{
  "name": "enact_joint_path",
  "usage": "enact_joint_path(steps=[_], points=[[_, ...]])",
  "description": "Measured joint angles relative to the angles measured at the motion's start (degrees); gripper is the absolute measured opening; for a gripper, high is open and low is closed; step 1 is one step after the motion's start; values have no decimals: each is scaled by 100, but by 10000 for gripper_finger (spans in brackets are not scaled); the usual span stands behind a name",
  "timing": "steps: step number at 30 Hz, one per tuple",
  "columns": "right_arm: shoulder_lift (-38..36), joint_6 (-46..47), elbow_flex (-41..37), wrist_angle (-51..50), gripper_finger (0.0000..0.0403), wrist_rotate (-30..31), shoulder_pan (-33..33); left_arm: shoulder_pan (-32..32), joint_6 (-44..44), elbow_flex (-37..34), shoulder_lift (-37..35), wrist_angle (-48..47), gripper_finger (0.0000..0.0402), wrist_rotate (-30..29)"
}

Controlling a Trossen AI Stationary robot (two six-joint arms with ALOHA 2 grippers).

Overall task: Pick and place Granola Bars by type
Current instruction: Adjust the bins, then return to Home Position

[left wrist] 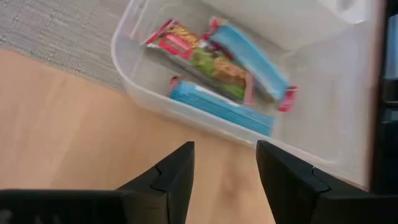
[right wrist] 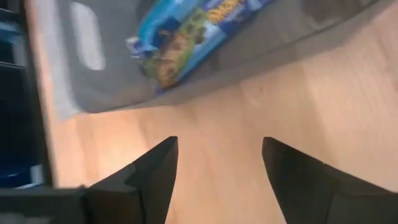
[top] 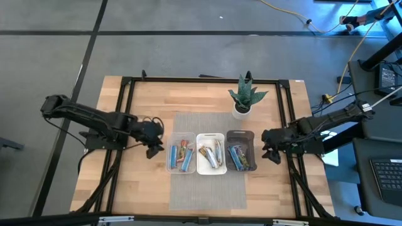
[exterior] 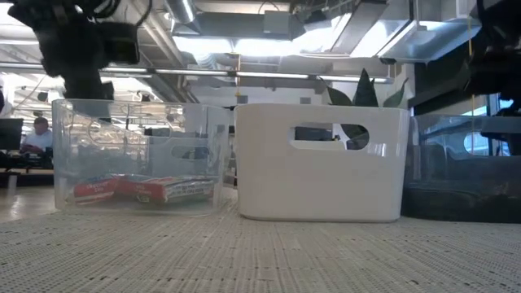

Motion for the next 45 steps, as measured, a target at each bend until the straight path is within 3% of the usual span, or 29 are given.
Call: enact_joint_path(steps=[10, 16, 24, 31, 38, 42, 45], points=[[1288, -839, 0, 858, 236, 400, 0, -82, -104, 2, 1345, 646, 166, -242], [1644, -1125, 0, 1431, 236, 407, 0, -35, -21, 2, 1563, 1166, 163, -249], [1645, -1081, 0, 1521, 236, 246, 0, 111, -155, 2, 1542, 786, 162, -202], [1303, -777, 4, 1045, 236, 71, -2, 205, -190, 4, 867, 410, 162, -101], [290, -775, 258, 1162, 236, 52, -2, 202, -165, 28, -332, 744, 162, -90], [-401, -1453, 452, 2278, 236, 41, 2, 202, 345, -26, -1088, 2025, 162, -135], [-894, -2130, 364, 3282, 236, -148, 38, 204, 1039, -339, -1463, 3755, 162, 373]])
